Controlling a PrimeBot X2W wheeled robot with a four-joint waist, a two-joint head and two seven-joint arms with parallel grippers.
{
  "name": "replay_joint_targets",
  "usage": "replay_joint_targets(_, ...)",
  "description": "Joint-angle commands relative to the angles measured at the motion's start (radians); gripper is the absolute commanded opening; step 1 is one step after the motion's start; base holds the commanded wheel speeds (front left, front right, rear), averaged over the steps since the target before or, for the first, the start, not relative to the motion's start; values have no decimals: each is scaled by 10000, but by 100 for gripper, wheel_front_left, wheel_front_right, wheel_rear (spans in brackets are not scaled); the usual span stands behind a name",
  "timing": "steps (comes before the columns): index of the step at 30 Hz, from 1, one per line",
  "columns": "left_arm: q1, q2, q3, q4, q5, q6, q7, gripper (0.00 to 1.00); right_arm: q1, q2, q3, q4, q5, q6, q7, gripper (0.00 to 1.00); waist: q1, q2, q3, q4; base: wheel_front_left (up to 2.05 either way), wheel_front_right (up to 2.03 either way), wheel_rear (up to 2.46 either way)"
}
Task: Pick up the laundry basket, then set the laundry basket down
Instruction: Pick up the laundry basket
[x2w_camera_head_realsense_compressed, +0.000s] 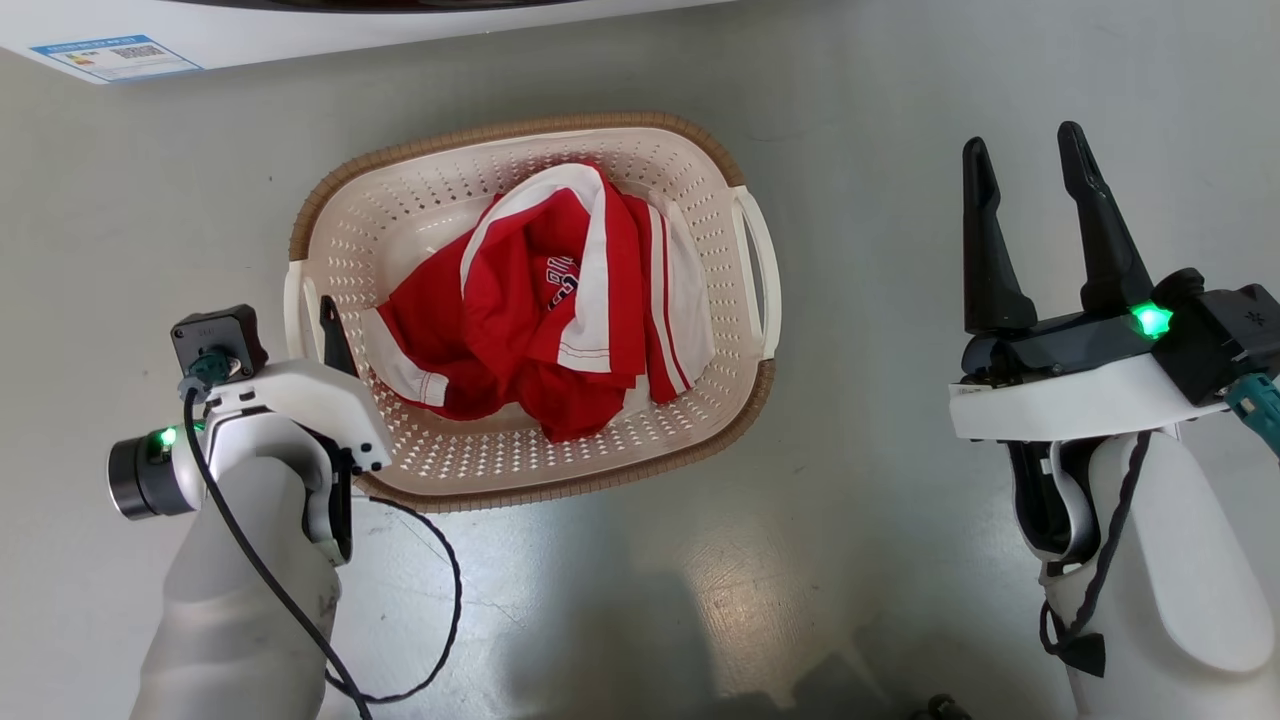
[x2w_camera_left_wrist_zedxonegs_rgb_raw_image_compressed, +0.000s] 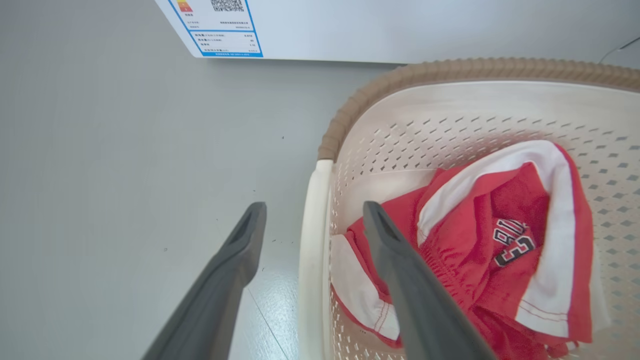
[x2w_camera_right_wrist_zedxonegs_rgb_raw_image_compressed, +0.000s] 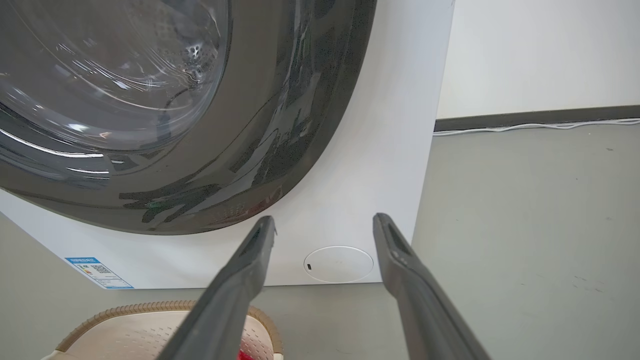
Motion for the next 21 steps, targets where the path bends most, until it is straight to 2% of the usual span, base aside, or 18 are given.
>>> replay_joint_targets(1,170,249,233,-196,167,43,-63,100,101,26,173,-157,32,67,-94,100,0,0,-21,9,0,0,0)
replay_joint_targets(11,937,71,417,-2088,541,-205,-63,100,173,26,136,-21,31,67,-94,100,0,0,-632,150,0,0,0)
replay_joint_targets(21,2356,-304,628,-4355,886,-327,-63,100,584,26,85,191,-92,67,-94,100,0,0,-1882,391,0,0,0)
